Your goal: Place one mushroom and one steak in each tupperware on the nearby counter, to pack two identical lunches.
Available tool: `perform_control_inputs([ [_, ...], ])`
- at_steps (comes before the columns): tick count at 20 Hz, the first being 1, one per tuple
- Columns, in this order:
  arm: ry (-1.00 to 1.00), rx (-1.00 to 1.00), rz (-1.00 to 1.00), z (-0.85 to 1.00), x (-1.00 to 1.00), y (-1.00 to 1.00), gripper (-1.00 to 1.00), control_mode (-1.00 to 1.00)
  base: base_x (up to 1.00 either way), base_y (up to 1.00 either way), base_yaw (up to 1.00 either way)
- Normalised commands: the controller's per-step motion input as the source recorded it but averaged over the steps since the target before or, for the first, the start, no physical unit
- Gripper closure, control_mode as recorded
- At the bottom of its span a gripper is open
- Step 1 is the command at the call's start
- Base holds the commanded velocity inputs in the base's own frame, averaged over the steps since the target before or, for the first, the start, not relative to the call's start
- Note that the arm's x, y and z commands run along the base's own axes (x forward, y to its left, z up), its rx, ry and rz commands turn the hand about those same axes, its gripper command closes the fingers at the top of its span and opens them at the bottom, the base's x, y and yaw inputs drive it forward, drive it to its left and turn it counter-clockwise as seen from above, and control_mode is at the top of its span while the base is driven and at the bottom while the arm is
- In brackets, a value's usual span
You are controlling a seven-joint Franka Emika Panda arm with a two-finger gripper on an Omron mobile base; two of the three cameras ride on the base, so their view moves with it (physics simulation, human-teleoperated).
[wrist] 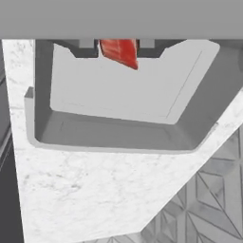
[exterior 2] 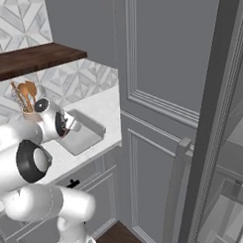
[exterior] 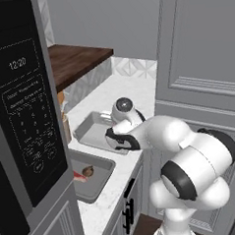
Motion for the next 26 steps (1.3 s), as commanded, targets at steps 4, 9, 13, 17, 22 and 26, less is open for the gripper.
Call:
perform_control_inputs([
  [4,0.00,0.00,-0.04,-0.47,0.00,0.25,1.00,-1.00,0.00,0.00,0.00],
  [9,0.00,0.03,-0.06,0.01,0.15,0.03,1.00,-1.00,0.00,0.00,0.00],
  [13,0.00,0.12,-0.12,0.14,0.24,0.00,1.00,-1.00,0.00,0.00,0.00],
  [17,0.00,0.07,-0.13,-0.26,0.26,-0.03,1.00,-1.00,0.00,0.00,0.00],
  [22,0.00,0.05,-0.07,-0.33,0.04,-0.01,1.00,-1.00,0.00,0.00,0.00],
  [26,0.00,0.05,-0.03,-0.06,0.00,0.00,-1.00,-1.00,0.00,0.00,0.00],
])
